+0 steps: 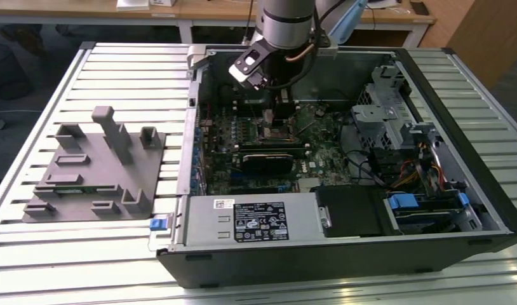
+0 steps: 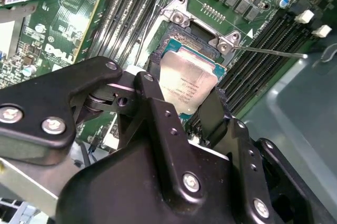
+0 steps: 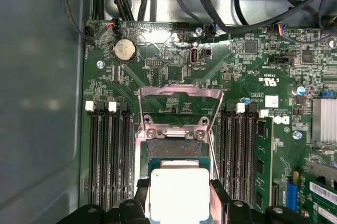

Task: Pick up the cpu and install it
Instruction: 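Place the cpu into insertion slot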

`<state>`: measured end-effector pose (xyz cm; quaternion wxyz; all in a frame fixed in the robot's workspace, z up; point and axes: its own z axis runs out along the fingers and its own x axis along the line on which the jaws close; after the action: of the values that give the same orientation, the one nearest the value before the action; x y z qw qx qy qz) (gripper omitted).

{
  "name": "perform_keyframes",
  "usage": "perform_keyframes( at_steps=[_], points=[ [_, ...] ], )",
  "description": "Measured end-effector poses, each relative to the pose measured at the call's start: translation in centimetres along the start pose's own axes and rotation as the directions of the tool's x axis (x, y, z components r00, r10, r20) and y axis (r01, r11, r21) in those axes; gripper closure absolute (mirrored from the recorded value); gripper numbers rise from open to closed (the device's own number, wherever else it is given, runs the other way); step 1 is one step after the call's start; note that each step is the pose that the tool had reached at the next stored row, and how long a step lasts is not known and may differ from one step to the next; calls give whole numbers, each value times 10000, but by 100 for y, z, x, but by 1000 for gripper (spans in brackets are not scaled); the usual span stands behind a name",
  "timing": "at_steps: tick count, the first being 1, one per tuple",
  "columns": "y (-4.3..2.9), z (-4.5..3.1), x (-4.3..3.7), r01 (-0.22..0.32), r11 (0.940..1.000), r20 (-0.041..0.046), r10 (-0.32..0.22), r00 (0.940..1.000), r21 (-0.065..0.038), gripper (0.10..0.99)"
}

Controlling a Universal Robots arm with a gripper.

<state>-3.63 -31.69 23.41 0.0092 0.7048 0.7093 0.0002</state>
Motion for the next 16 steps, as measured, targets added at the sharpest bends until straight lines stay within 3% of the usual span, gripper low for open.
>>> perform_keyframes(
  at_steps=[16],
  points=[
    [6, 237, 14, -121, 9999, 4, 121, 9999, 2, 553]
  ],
)
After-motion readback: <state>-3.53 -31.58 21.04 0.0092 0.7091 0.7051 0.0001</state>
